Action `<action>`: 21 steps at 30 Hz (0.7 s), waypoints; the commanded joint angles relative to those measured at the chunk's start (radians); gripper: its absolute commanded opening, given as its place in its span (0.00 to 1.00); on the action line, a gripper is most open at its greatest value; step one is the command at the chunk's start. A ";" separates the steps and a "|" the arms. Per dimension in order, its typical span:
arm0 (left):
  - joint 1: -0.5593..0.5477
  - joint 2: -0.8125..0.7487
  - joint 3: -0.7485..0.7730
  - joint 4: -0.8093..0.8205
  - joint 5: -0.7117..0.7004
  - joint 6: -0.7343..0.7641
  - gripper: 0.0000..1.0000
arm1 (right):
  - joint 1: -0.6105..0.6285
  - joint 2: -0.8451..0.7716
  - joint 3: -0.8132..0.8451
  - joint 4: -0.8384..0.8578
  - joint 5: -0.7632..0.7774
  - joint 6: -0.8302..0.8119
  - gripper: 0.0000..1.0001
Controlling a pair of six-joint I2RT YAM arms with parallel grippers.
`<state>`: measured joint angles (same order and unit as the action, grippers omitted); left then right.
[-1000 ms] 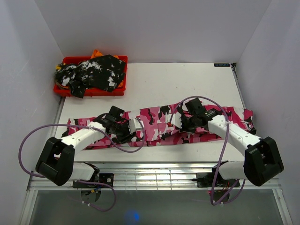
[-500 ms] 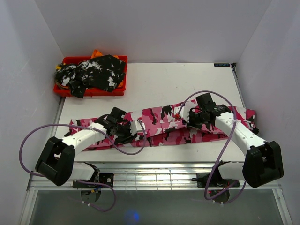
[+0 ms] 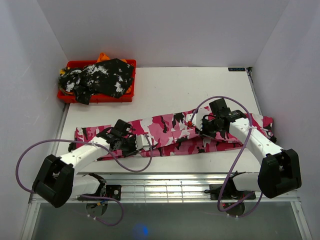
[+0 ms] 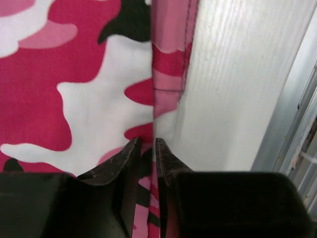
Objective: Fold and stack the trousers
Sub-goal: Fold the trousers
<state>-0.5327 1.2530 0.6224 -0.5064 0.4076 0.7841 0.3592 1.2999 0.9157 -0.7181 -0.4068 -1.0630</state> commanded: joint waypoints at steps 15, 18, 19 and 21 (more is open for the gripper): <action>0.471 -0.325 -0.036 -0.469 -0.076 0.434 0.42 | -0.006 0.006 0.026 -0.043 -0.009 -0.051 0.08; 0.539 -0.271 -0.024 -0.492 -0.082 0.504 0.42 | -0.006 0.021 0.037 -0.047 -0.012 -0.060 0.08; 0.594 -0.256 -0.020 -0.497 -0.076 0.521 0.42 | -0.006 0.022 0.040 -0.050 -0.013 -0.061 0.08; 0.619 -0.233 -0.015 -0.497 -0.078 0.572 0.43 | -0.006 0.027 0.049 -0.052 -0.015 -0.061 0.08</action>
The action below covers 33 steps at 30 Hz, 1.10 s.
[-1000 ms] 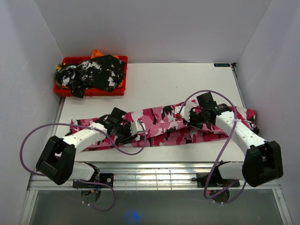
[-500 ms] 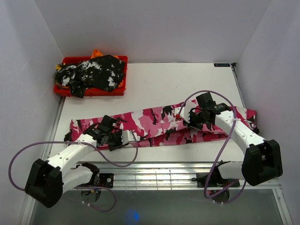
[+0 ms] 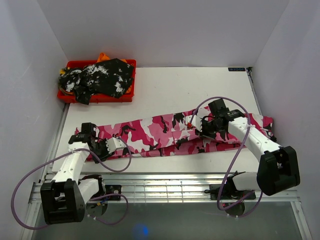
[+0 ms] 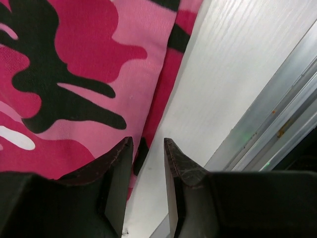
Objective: Fold and stack the trousers
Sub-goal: Fold the trousers
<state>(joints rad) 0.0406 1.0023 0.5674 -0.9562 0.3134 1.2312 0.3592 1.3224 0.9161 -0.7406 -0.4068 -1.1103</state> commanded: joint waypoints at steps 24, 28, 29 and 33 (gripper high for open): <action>0.123 0.098 0.089 0.004 0.016 0.266 0.00 | -0.006 -0.003 0.059 -0.065 -0.020 -0.032 0.08; 0.156 0.059 0.133 -0.068 0.045 0.275 0.00 | -0.006 -0.035 0.069 -0.129 -0.050 -0.101 0.08; 0.168 0.055 0.143 -0.087 0.059 0.284 0.00 | -0.006 -0.043 0.066 -0.153 -0.052 -0.136 0.08; 0.226 0.027 0.144 -0.137 0.056 0.349 0.00 | -0.005 -0.078 0.018 -0.195 -0.047 -0.215 0.08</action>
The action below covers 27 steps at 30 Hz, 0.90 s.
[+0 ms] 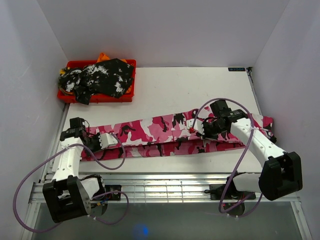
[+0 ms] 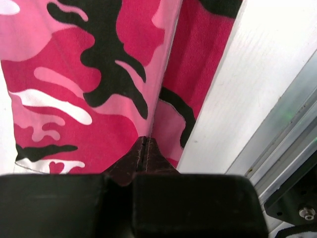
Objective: Fold and stack the trousers
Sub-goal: Fold the trousers
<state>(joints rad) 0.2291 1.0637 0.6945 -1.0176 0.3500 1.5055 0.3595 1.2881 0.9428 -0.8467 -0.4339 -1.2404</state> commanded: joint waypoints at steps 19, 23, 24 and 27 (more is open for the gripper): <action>0.133 0.212 0.155 0.027 0.070 -0.241 0.41 | 0.073 0.209 -0.073 0.051 0.053 -0.008 0.14; 0.145 0.327 0.287 0.056 0.084 -0.471 0.47 | 0.079 0.263 -0.035 0.002 0.066 -0.018 0.19; 0.145 0.343 0.302 0.066 0.051 -0.519 0.47 | 0.081 0.273 -0.026 -0.006 0.069 -0.017 0.20; 0.163 0.393 0.353 0.064 -0.002 -0.689 0.47 | 0.084 0.310 0.020 -0.034 0.064 -0.005 0.23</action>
<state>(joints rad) 0.3748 1.4284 1.0119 -0.9493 0.3664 1.0451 0.4343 1.5742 0.9024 -0.8383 -0.3607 -1.2572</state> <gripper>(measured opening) 0.467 0.217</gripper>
